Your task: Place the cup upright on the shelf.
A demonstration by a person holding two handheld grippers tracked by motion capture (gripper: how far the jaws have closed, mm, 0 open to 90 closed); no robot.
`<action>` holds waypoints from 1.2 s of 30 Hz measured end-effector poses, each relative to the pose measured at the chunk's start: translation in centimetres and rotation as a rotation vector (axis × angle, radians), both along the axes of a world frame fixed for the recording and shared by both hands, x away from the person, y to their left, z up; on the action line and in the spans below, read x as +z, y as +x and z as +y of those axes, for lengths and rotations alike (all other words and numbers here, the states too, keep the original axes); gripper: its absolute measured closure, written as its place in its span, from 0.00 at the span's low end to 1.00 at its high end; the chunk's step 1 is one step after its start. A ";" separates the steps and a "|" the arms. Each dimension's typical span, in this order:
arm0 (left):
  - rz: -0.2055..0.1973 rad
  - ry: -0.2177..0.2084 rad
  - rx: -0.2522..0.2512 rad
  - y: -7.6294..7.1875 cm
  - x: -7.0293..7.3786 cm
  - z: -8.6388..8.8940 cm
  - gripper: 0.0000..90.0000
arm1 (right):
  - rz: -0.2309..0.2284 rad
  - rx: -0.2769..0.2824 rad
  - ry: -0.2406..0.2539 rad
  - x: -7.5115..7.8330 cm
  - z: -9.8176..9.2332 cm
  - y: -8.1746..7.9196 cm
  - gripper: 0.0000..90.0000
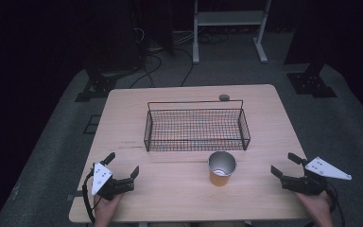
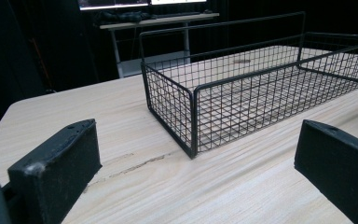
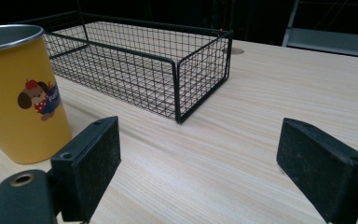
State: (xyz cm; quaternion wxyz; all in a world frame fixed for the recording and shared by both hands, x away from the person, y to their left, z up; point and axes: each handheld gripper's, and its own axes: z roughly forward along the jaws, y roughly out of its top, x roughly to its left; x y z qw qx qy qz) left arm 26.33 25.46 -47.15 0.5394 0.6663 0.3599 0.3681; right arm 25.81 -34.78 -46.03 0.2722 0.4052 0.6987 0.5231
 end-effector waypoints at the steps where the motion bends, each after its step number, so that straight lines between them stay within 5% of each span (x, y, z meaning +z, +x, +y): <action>1: 0.000 0.001 0.000 0.0 0.0 0.0 0.00 | -0.001 0.002 0.001 0.0 0.0 0.0 0.14; 36: -0.008 -0.004 -0.008 -0.1 0.0 0.1 0.00 | 0.014 0.130 -0.047 0.6 4.0 -0.3 0.14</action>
